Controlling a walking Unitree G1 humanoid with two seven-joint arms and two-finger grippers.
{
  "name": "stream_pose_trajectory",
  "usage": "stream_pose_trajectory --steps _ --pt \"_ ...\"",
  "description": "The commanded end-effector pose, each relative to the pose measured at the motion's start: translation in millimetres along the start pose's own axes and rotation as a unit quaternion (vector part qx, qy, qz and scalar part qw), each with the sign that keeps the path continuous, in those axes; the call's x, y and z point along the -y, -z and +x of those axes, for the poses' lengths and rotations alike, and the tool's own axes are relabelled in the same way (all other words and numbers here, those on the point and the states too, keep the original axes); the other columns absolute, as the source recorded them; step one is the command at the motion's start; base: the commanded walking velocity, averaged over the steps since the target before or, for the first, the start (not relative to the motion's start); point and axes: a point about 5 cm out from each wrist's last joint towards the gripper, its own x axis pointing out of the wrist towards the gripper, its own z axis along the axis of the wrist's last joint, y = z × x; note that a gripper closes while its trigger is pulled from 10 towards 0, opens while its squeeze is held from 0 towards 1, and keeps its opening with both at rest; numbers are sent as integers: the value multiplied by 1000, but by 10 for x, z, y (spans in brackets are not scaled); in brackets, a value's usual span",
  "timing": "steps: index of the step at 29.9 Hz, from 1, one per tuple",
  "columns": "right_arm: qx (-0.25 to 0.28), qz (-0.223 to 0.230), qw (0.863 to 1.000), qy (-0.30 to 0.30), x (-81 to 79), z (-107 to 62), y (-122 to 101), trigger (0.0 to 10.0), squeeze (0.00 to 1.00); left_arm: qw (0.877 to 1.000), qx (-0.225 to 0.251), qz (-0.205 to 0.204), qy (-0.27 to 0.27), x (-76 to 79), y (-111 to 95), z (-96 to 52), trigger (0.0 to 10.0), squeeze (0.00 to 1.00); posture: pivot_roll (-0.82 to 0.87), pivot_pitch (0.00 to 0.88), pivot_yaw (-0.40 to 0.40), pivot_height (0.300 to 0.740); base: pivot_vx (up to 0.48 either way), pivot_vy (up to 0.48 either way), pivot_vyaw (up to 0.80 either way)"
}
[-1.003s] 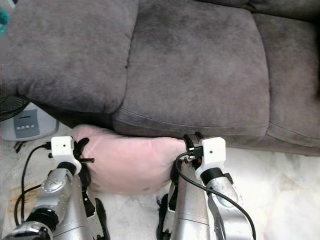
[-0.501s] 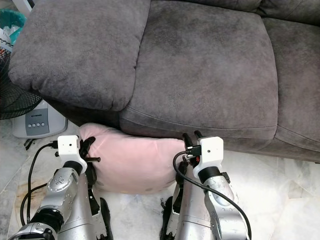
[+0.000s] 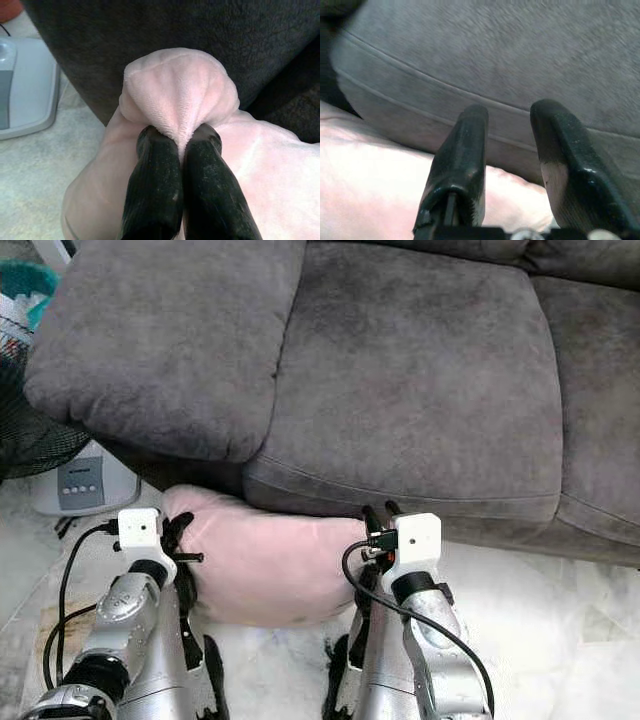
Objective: Move the pillow to the sofa from floor
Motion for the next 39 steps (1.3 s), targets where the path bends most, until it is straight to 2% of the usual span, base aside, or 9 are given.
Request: stream_pose_trajectory --steps 1,16,39 --pt "-15 2 1000 7 17 -52 93 10000 0 1000 24 -4 -19 -81 -89 8 10000 0 64 290 -55 493 -322 0 0" --pt "-6 8 1000 8 -24 39 101 10000 0 999 30 -1 -12 -41 -153 71 10000 0 82 248 -38 493 -323 0 0" --pt "10 5 1000 12 -4 215 92 10000 0 999 47 1 -8 -43 -312 191 10000 0 93 135 -9 493 -321 0 0"
